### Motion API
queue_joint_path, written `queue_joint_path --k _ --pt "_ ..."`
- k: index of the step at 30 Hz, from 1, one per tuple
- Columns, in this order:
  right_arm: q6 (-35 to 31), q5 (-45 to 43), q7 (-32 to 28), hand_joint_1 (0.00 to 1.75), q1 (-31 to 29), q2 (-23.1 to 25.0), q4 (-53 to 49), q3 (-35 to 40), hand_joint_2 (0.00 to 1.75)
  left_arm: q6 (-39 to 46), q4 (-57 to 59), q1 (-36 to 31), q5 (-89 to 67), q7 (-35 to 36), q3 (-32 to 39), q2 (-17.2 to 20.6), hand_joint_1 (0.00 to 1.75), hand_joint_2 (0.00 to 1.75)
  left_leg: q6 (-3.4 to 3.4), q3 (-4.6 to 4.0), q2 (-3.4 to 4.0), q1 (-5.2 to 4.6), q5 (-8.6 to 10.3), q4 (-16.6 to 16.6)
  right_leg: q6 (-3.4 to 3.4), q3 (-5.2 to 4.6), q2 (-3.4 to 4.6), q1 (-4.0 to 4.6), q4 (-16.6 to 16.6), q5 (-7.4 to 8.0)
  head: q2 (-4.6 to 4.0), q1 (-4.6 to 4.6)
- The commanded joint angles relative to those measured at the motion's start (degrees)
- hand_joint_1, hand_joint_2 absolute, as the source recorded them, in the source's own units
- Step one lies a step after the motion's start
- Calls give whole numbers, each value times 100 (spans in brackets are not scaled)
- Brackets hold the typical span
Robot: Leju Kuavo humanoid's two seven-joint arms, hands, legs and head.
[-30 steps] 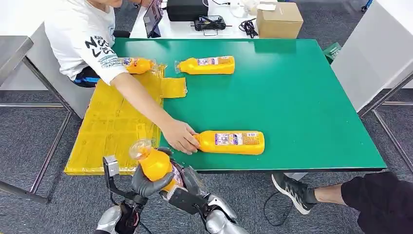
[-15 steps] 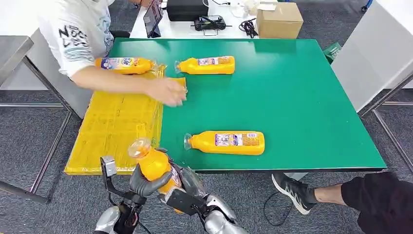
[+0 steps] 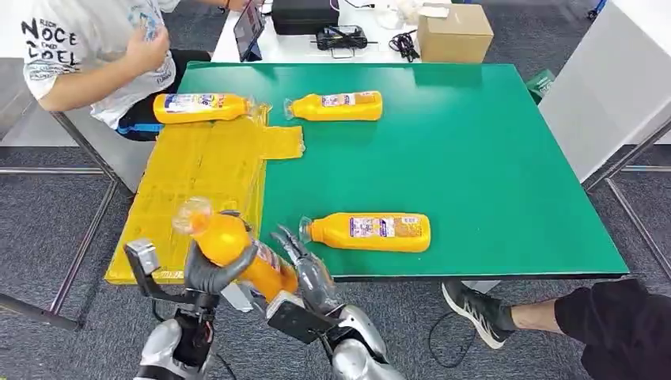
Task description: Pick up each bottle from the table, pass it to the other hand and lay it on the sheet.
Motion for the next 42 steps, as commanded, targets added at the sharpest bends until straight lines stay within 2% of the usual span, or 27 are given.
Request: queue_joint_path --k 1,8,9,10,15,19,20,21,22,23,24,25,26,30,34,35,38,39,40,42 --pt "-309 -109 -128 0 114 -280 -767 -199 0 247 -72 -207 -182 -110 283 20 175 175 -4 21 7 2 -8 -3 -7 20 5 2 -4 -6 0 -2" --pt "-950 -485 -368 0 555 -356 -2131 -782 0 805 -458 -398 -447 -326 582 28 175 175 -3 3 -4 1 -3 2 -5 6 -7 2 1 -5 0 -2" --pt "-990 -521 -400 0 583 -361 -2214 -816 0 878 -477 -462 -471 -341 615 33 175 175 -8 34 -5 7 -20 7 -15 39 -9 8 3 -21 0 -2" --pt "-1072 -558 -460 0 630 -353 -2331 -853 0 935 -484 -537 -466 -344 652 29 175 175 -4 4 -12 4 -4 5 -7 10 -15 4 4 -9 0 -2" --pt "-1423 -652 -689 0 666 -321 -2574 -851 0 1567 -306 -916 -1094 -499 605 43 175 175 -6 15 -13 5 -6 2 -10 22 -16 6 0 -10 0 -2" --pt "-1606 -865 -883 0 379 -366 -2792 -760 0 3284 409 -1631 -3840 -792 221 368 175 175 -8 27 -9 7 -10 4 -14 31 -13 8 3 -13 0 -2" --pt "-1618 -853 -868 0 289 -383 -2813 -749 0 3260 696 -1843 -4133 -667 175 425 175 175 -3 1 -10 1 3 0 -5 5 -13 1 1 -1 0 -2" --pt "-1536 -879 -814 0 157 -411 -2804 -734 0 3747 1088 -2139 -5080 -654 36 574 175 175 -6 17 -13 2 -2 0 -10 21 -16 3 0 -7 0 -2" --pt "-1471 -916 -790 0 65 -406 -2775 -738 0 3692 1554 -2414 -5402 -558 -20 633 175 175 -4 8 -17 1 4 1 -7 13 -20 2 2 -3 0 -2" --pt "-1351 -969 -801 0 -38 -407 -2730 -722 0 4031 2048 -2707 -6209 -574 -204 776 175 175 -3 8 -19 0 8 -2 -6 12 -21 1 0 0 0 -2" --pt "-1259 -1029 -806 0 -88 -393 -2706 -715 0 3768 2477 -2932 -6498 -537 -337 865 175 175 -6 22 -23 2 6 -3 -11 29 -25 3 0 -4 0 -2" --pt "-1197 -1059 -817 0 -124 -381 -2679 -703 0 4048 2830 -3108 -7077 -534 -513 966 175 175 -2 16 -23 0 12 -4 -8 22 -24 1 0 0 0 -2" --pt "-1116 -1087 -822 0 -150 -383 -2657 -669 175 4030 3175 -3258 -7390 -462 -627 1019 175 175 -1 13 -15 0 11 -4 -5 16 -15 0 -1 3 0 0" --pt "-893 -1208 -864 0 -163 -380 -2585 -555 175 4082 4245 -3737 -8510 -212 -1275 1271 175 175 -6 30 0 3 11 -8 -26 29 -4 4 -6 13 0 -2" --pt "-897 -1208 -864 0 -158 -379 -2581 -551 175 4103 4268 -3740 -8497 -221 -1276 1278 175 175 -8 41 18 6 4 -6 -29 37 7 7 -3 7 0 0" --pt "-897 -1208 -864 0 -158 -379 -2581 -551 175 4103 4268 -3740 -8497 -221 -1276 1278 175 175 -3 14 22 1 12 -3 -20 9 8 2 2 15 0 -4" --pt "-897 -1208 -864 0 -158 -379 -2581 -551 175 4103 4268 -3740 -8497 -221 -1276 1278 175 175 -3 17 24 3 9 -2 -21 12 8 5 3 12 0 -2" --pt "-897 -1208 -864 0 -158 -379 -2581 -551 175 4103 4268 -3740 -8497 -221 -1276 1278 175 175 -9 49 30 9 -5 -2 -30 44 13 12 0 1 0 0" --pt "-897 -1208 -864 0 -158 -379 -2581 -551 175 4103 4268 -3740 -8497 -221 -1276 1278 175 175 -4 20 19 5 7 0 -23 17 6 7 3 10 0 -2" --pt "-832 -1225 -884 0 -108 -421 -2542 -543 175 3809 4422 -3797 -8515 -207 -1365 1314 175 175 -5 23 23 7 4 3 -24 21 10 9 3 9 0 -2"
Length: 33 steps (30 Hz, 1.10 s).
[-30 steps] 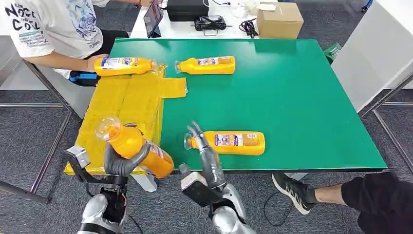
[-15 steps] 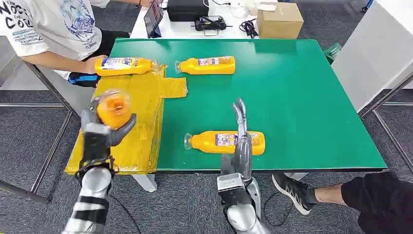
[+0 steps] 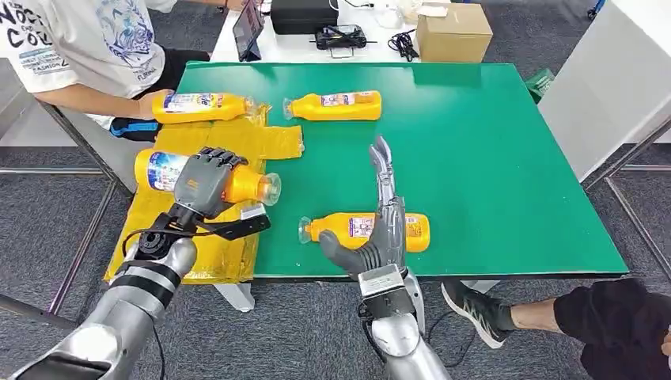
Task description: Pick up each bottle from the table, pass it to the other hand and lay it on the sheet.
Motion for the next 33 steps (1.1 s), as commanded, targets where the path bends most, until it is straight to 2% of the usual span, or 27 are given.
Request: queue_joint_path --k 1,5,6,7,9,12,13,14,16,18,24,27,33 --pt "99 -36 -44 0 -202 -258 211 133 175 -272 1043 -578 -115 52 -592 292 175 175 -4 16 8 4 -6 0 -7 15 7 4 -2 -3 0 -2" --pt "126 -45 -74 0 -189 -251 256 136 175 -331 1200 -647 -201 74 -671 328 175 175 -5 25 10 6 -10 1 -10 24 9 6 -2 -6 0 -2" --pt "281 -24 -107 0 -211 -241 451 258 0 -916 1851 -923 40 -70 -650 337 175 175 -5 22 7 6 -9 1 -9 23 6 6 -3 -5 0 -2" --pt "279 -19 -109 0 -208 -230 481 269 0 -1106 1943 -979 117 -97 -633 340 175 175 -10 43 11 10 -15 -1 -17 42 9 11 -4 -10 0 -2" --pt "329 5 -81 0 -223 -227 536 312 0 -1263 2043 -1037 205 -120 -623 366 175 175 -4 8 6 4 -2 -1 -5 9 5 4 -4 1 0 -2" --pt "454 11 -37 0 -276 -222 672 385 0 -1524 2163 -1105 327 -109 -612 420 175 175 -4 11 6 5 -3 -2 -6 11 5 6 -4 -1 0 -2" --pt "476 24 -27 0 -288 -222 708 408 0 -1603 2203 -1122 360 -90 -597 421 175 175 -10 40 11 11 -16 -2 -16 39 10 13 -4 -12 0 -2" --pt "492 34 -16 0 -292 -215 749 429 0 -1670 2229 -1140 368 -71 -608 431 175 175 -6 18 11 9 -6 -2 -8 16 10 10 -4 -3 0 0" --pt "556 76 10 0 -318 -221 835 501 0 -1844 2305 -1165 470 -20 -558 419 175 175 -7 29 17 11 -11 -2 -11 27 16 12 -5 -5 0 -2" --pt "559 78 13 0 -317 -214 855 512 0 -1863 2311 -1165 490 -17 -545 420 175 175 -4 12 9 8 -4 -1 -6 12 8 8 -3 -1 0 0" --pt "559 78 13 0 -317 -214 855 512 0 -1863 2311 -1165 490 -17 -545 420 175 175 -10 44 12 14 -18 3 -17 45 11 15 0 -14 0 0" --pt "602 107 35 0 -340 -209 939 565 0 -2145 2392 -1180 633 34 -491 428 175 175 -5 16 6 8 -5 -2 -8 18 7 8 -4 -3 0 -2" --pt "623 116 39 0 -391 -211 1094 615 0 -2356 2488 -1148 784 64 -454 518 175 175 -7 25 14 9 -12 -1 -11 24 15 11 -2 -7 0 -2"
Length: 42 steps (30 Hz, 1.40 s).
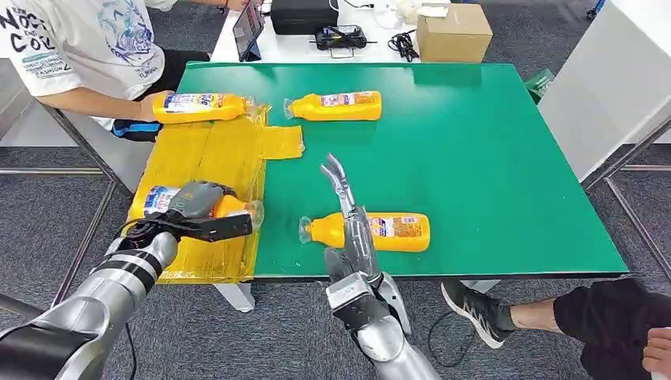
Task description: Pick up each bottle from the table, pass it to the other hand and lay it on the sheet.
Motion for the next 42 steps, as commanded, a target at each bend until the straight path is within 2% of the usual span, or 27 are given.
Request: queue_joint_path --k 1,2,3,4,9,10,11,12,13,14,15,16,18,20,21,24,25,26,33,35,38,42 --pt "54 26 38 0 -325 -181 595 239 0 -218 559 -289 129 51 -152 139 175 175 -7 28 16 7 -13 -1 -11 25 15 8 -4 -7 0 0" --pt "69 33 43 0 -333 -182 624 259 0 -245 573 -270 131 46 -164 138 175 175 -4 16 11 4 -6 -3 -7 14 10 5 -5 -3 0 -2" --pt "80 40 46 0 -338 -182 642 271 0 -234 570 -239 124 35 -177 132 175 175 -10 50 18 10 -21 -3 -17 47 16 11 -7 -14 0 0" --pt "91 41 48 0 -350 -176 683 280 0 -287 579 -213 108 17 -218 135 175 175 -5 25 14 5 -10 -2 -9 23 13 6 -5 -5 0 -2" --pt "131 34 54 0 -373 -166 752 282 0 -422 640 -108 79 39 -352 103 175 175 -6 31 12 5 -10 -5 -10 28 11 6 -7 -6 0 0" --pt "134 33 54 0 -376 -160 755 281 0 -506 651 -72 98 35 -382 108 150 175 -8 46 16 7 -15 -7 -14 42 15 8 -9 -9 0 -2" --pt "141 24 54 0 -378 -156 751 274 0 -596 649 -40 170 11 -376 107 133 175 -3 17 11 3 -5 -5 -5 14 10 3 -7 -1 0 0" --pt "148 16 53 0 -385 -153 752 277 0 -694 662 -2 272 -18 -329 107 79 175 -5 35 18 4 -10 -9 -10 31 17 4 -11 -4 0 0" --pt "154 2 54 0 -392 -148 756 269 0 -772 660 51 327 -51 -328 122 63 175 -4 27 13 2 -8 -8 -7 24 12 2 -9 -3 0 -2" --pt "159 -11 57 0 -392 -141 763 260 0 -808 665 89 374 -70 -319 133 33 175 -6 41 22 2 -11 -12 -11 35 20 3 -13 -5 0 0" --pt "164 -21 59 0 -395 -140 774 257 0 -859 676 117 439 -89 -295 136 10 175 -4 30 18 2 -9 -10 -9 26 17 2 -10 -3 0 -2" --pt "172 -28 60 0 -403 -137 801 256 0 -917 679 148 494 -106 -294 152 2 175 -4 27 17 0 -8 -8 -6 22 16 0 -7 -3 0 -2" --pt "175 -36 61 0 -403 -135 809 252 0 -929 683 168 512 -108 -292 157 0 175 -9 58 31 3 -18 -15 -14 49 30 4 -14 -9 0 -2" --pt "179 -56 59 0 -401 -129 815 240 0 -1014 695 178 591 -119 -247 152 0 175 -8 48 23 5 -16 -11 -13 43 22 6 -13 -8 0 -2" --pt "182 -56 59 0 -399 -129 817 240 0 -1066 684 199 646 -106 -225 153 0 0 -6 44 17 3 -13 -12 -11 39 17 4 -12 -7 0 -2" --pt "190 -67 61 0 -413 -122 848 230 0 -1327 684 251 807 -116 -158 175 0 0 -3 26 11 0 -6 -9 -6 24 14 0 -8 -1 0 -2" --pt "191 -69 61 0 -415 -118 859 226 0 -1369 697 281 905 -110 -79 165 0 0 -9 59 25 5 -17 -13 -15 54 27 6 -14 -7 0 -2" --pt "193 -73 62 0 -413 -115 870 220 0 -1557 707 300 1047 -97 7 152 0 0 -5 34 15 1 -7 -10 -8 30 17 1 -8 -2 0 -2" --pt "202 -132 38 0 -494 -74 1078 244 0 -2471 561 467 2130 -491 596 158 0 0 -4 57 5 -4 -5 -13 -7 55 14 -4 -7 -2 0 0" --pt "204 -132 38 0 -497 -74 1087 248 0 -2501 561 472 2181 -503 630 153 0 0 -10 87 25 1 -10 -23 -16 79 32 1 -19 1 0 0" --pt "186 -141 35 0 -504 -72 1117 254 0 -2551 507 511 2487 -502 818 97 0 0 -6 80 5 -2 -6 -15 -10 79 14 -2 -11 -2 0 0" --pt "128 -110 83 0 -464 -101 1120 242 0 -1835 213 683 3016 -563 1287 -344 0 0 -4 87 -11 -5 -3 -17 -8 89 -1 -5 -13 -4 0 -2"
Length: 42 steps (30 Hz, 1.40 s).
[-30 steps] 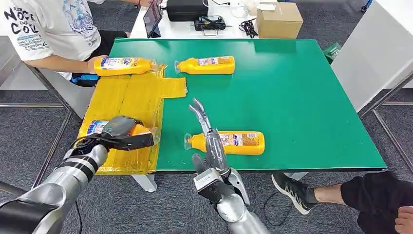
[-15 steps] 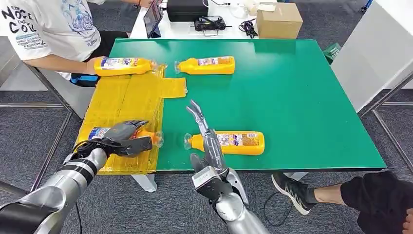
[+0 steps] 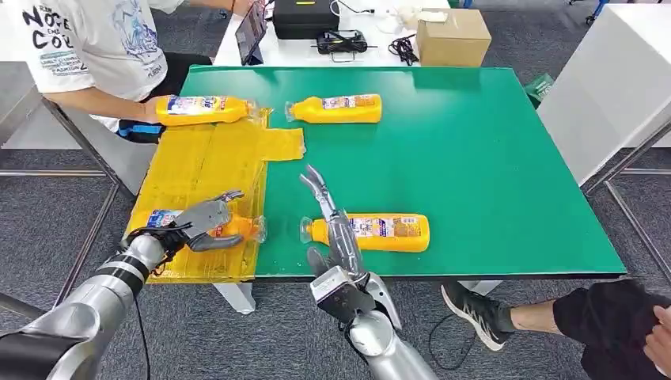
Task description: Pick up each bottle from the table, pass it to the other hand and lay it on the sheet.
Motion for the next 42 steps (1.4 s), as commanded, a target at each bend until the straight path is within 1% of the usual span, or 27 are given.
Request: queue_joint_path --k 1,5,8,9,10,11,12,13,14,16,19,21,23,24,25,26,27,29,31,32,33,34,36,38,39,40,42 --pt "-74 9 44 0 -232 -116 446 119 0 602 -95 517 712 23 828 -520 0 0 -2 24 9 -3 -2 -15 -6 21 7 -2 -14 0 0 2" --pt "-72 12 46 0 -233 -114 439 120 0 593 -100 519 733 42 824 -481 0 0 -2 16 4 0 -4 -6 -6 14 2 0 -9 -2 0 0" --pt "-72 13 47 0 -234 -113 439 120 0 587 -99 519 736 39 825 -471 0 0 -6 25 20 1 -7 -13 -12 19 17 2 -15 0 0 0" --pt "-72 13 47 0 -234 -113 439 120 0 587 -99 519 736 39 825 -471 0 0 -3 13 6 -2 -3 -6 -5 10 4 -2 -6 -1 0 0" --pt "-72 13 47 0 -234 -113 439 120 0 587 -99 519 736 39 825 -471 0 0 -6 19 13 0 -5 -9 -10 14 10 1 -9 -1 0 0" --pt "-99 63 92 0 -222 -115 433 119 0 865 -207 565 898 -77 1015 -550 0 0 -4 14 9 -1 -4 -7 -7 10 6 0 -8 -1 0 0" --pt "-111 103 124 0 -194 -112 415 107 0 1501 -357 609 888 -159 1104 -662 0 0 -3 12 8 -1 -3 -6 -5 8 6 0 -7 0 0 0" --pt "-108 168 177 0 -161 -117 388 109 0 2667 -515 629 665 -78 1048 -787 0 0 -5 17 12 1 -4 -8 -9 13 9 2 -11 0 0 0" --pt "-97 199 201 0 -139 -117 367 115 0 3655 -678 661 406 -132 1025 -878 0 0 -3 12 1 0 -3 -6 -6 12 -3 1 -9 -2 0 -2" --pt "-90 208 158 0 -120 -110 338 173 0 5112 -1075 785 201 -371 1189 -1055 0 0 -3 8 -7 3 -3 -4 -7 10 -12 4 -9 -4 0 0" --pt "-132 167 116 0 -146 -107 348 269 0 5941 -1513 920 370 -693 1552 -1252 0 0 -2 -10 -4 3 -5 3 -4 -11 -9 4 -3 -4 0 0" --pt "-185 162 123 0 -139 -99 369 270 0 5708 -1892 1043 882 -693 1677 -1326 0 0 0 -22 -1 0 1 0 -1 -25 -4 1 -4 0 0 0" --pt "-185 162 123 0 -139 -99 369 270 0 5708 -1892 1043 882 -693 1677 -1326 0 0 -4 -3 -6 4 -12 -1 -8 -1 -9 6 -9 -12 0 0" --pt "-185 162 123 0 -139 -99 369 270 0 5708 -1892 1043 882 -693 1677 -1326 0 0 -1 -21 3 1 -3 1 -3 -23 0 2 -5 -1 0 0" --pt "-185 162 123 0 -139 -99 369 270 0 5708 -1892 1043 882 -693 1677 -1326 0 0 -4 -13 7 3 -8 1 -6 -15 4 5 -6 -5 0 0" --pt "-213 165 124 0 -123 -105 379 264 0 5632 -2133 1131 1272 -693 1673 -1317 0 0 -4 -19 8 2 -7 1 -5 -23 4 3 -4 -3 0 0" --pt "-254 171 130 0 -102 -104 378 248 0 5293 -2319 1193 1829 -693 1725 -1358 0 0 -3 -30 5 0 -2 0 -3 -35 1 1 -4 0 0 0" --pt "-308 181 128 0 -54 -126 348 216 0 5024 -2636 1282 2360 -693 1777 -1397 0 0 -5 -31 9 3 -5 0 -5 -36 5 4 -5 -1 0 0" --pt "-378 192 114 0 1 -148 301 152 0 4567 -2923 1371 2975 -693 1989 -1467 0 0 -5 -26 9 4 -9 0 -6 -32 5 6 -6 -4 0 -2" --pt "-422 222 105 0 30 -167 279 131 175 4325 -2992 1382 3228 -693 2124 -1518 0 0 -4 -32 9 3 -6 0 -5 -38 4 5 -7 -3 0 0" --pt "-474 254 104 0 65 -189 252 104 175 4085 -3079 1408 3512 -693 2262 -1568 0 0 -2 -39 9 3 -3 1 -2 -46 3 5 -6 0 0 0" --pt "-564 348 120 0 93 -241 231 75 175 3833 -3145 1443 3786 -685 2400 -1612 0 0 -4 -29 7 5 -8 1 -5 -34 1 7 -7 -5 0 0" --pt "-710 460 148 0 122 -315 147 -36 175 3443 -3331 1525 4123 -537 2555 -1672 0 0 -3 -36 8 3 -5 1 -3 -42 3 5 -7 -2 0 0" --pt "-949 721 294 0 132 -466 39 -235 175 3089 -3494 1664 4390 -410 2593 -1706 0 0 -4 -17 13 5 -14 -1 -7 -23 7 7 -9 -9 0 0" --pt "-1008 878 431 0 115 -560 21 -326 175 2981 -3563 1746 4464 -351 2588 -1715 0 0 -2 -38 10 3 -5 0 -2 -43 4 4 -7 -1 0 0" --pt "-1037 1114 721 0 111 -690 5 -509 175 2940 -3704 1912 4472 -361 2556 -1707 0 0 -2 -25 7 3 -9 -2 -3 -28 1 4 -13 -5 0 0" --pt "-974 1491 1078 0 47 -945 100 -754 175 2932 -3832 2165 4423 -359 2533 -1686 0 0 -1 -33 6 -1 -3 -4 -1 -37 1 1 -13 -1 0 -2"
